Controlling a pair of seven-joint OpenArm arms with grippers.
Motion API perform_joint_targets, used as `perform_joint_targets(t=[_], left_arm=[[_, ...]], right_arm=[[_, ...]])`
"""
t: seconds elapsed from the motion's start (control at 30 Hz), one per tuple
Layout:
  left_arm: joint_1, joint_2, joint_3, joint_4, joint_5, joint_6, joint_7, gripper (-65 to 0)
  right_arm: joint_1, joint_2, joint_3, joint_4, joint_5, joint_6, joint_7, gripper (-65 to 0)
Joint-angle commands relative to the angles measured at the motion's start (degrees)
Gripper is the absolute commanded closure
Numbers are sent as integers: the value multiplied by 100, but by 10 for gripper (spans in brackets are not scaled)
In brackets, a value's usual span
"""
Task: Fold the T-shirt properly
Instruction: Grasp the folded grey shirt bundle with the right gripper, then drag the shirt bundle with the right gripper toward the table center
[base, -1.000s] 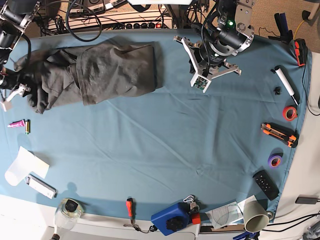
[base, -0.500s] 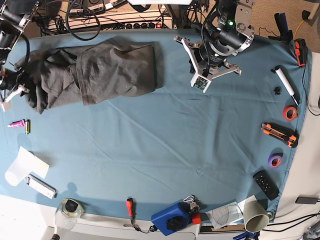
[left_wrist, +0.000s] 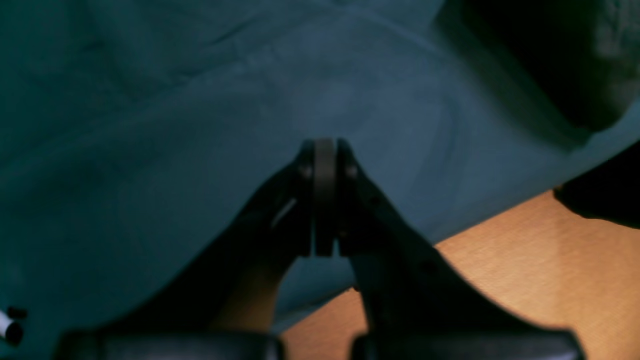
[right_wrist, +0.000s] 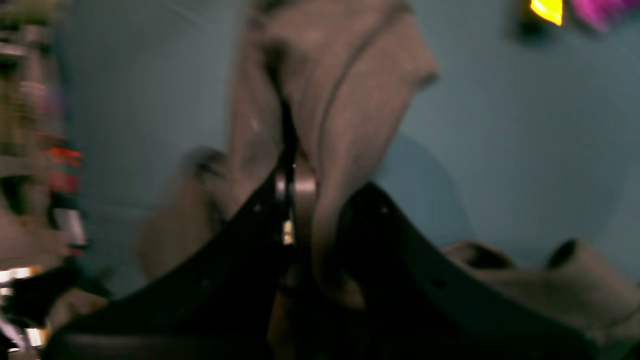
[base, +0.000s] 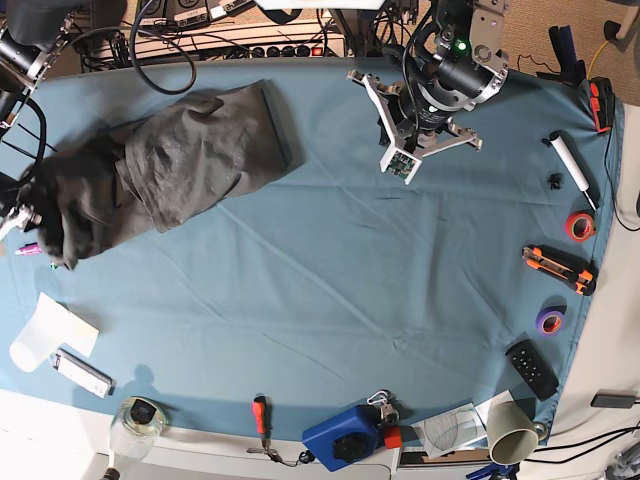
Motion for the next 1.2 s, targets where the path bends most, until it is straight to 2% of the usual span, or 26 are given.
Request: perform_joint_targets(t=[0.0,0.07,0.1,0.3,0.4,0.53,0.67,0.87,1.03,1.17], left_arm=[[31,24,9,122,59,9,-87,0],[116,24,9,144,188,87,-83,0],[166,24,9,173,260,157,-83,0],[481,-2,9,531,726,195,-85,0],[673,-120,9,573,872,396,-83,0],[960,-195,9,573,944,404,-105,0],[1040,-195,9,573,942,446,-42,0],[1040,-195,9,573,940,444,-61,0],[1040,-192,9,573,942,459,-177,0],[1040,-192,9,573,942,461,-354,0]], right_arm=[[116,160,31,92,463,10,119,0],[118,101,31,98,1073,10,119,0],[118,55,31,125,1148,10,119,0],[-323,-350,26,708,1148,10,119,0],[-715,-621,26,1467,1148,10,119,0],[-1119,-920,26,2710,1148,10,119,0],[-1434,-1034,22,3609,1148,10,119,0],[-1950,-1121,20,4111,1148,10,119,0],[-2107,-1517,-9,4535,1148,10,119,0],[-2140,-1681,-573,4881,1148,10,119,0]])
